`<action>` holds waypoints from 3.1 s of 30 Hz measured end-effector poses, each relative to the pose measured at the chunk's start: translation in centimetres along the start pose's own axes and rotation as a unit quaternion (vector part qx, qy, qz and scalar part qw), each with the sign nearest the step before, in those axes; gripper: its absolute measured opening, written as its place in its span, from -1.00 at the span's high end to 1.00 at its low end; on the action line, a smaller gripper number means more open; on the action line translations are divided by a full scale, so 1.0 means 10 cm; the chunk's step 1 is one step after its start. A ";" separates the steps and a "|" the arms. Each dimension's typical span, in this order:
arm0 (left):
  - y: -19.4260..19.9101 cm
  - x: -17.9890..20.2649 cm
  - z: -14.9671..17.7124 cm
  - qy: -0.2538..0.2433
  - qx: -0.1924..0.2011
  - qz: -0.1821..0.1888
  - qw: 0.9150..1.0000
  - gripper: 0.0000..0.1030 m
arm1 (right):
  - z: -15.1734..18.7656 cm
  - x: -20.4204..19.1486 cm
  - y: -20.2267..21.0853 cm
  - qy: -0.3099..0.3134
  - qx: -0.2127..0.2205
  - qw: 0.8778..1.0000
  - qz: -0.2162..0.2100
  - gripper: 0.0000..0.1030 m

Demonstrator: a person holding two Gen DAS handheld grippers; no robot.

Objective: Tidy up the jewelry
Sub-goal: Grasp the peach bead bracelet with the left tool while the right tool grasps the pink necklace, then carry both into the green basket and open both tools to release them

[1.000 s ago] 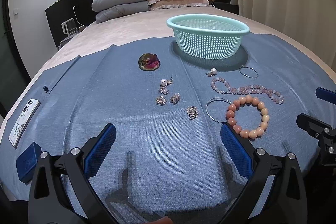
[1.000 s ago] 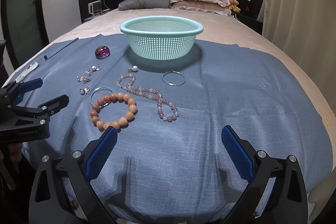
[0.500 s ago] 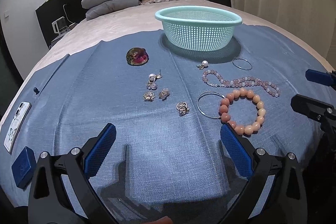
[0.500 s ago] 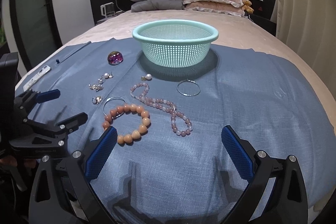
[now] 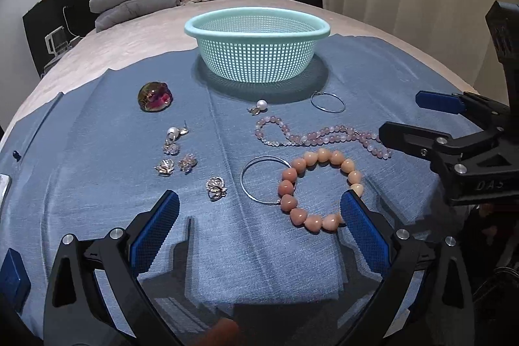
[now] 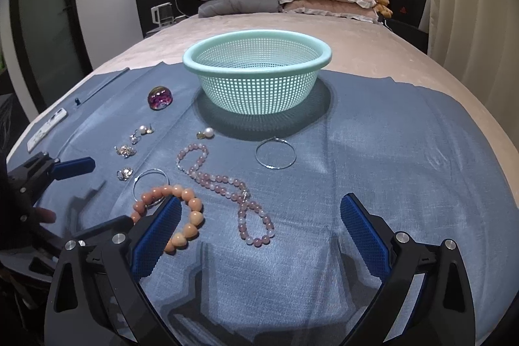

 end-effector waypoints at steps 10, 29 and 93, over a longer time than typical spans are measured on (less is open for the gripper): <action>-0.16 0.07 0.10 -0.013 -0.015 0.019 1.000 -0.21 | 0.09 -0.07 -0.39 0.018 -0.070 0.997 -0.011 0.26; -0.03 -0.07 0.15 -0.013 -0.038 0.034 0.999 0.77 | 0.15 -0.09 -0.34 -0.025 -0.072 0.994 -0.075 0.89; -1.02 -0.43 -1.96 -0.049 -0.014 0.056 0.997 0.77 | -1.67 0.08 -1.10 0.029 -0.002 0.994 -0.106 0.88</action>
Point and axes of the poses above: each gripper's, at about its wrist camera, not at the fingertips, and y roughly against the way its jaws point, x to its right, z to its underside, the point moved 3 cm from there along -y, roughly the way its jaws point, and after that the axes turned 5 degrees about z, right-handed, at the moved point
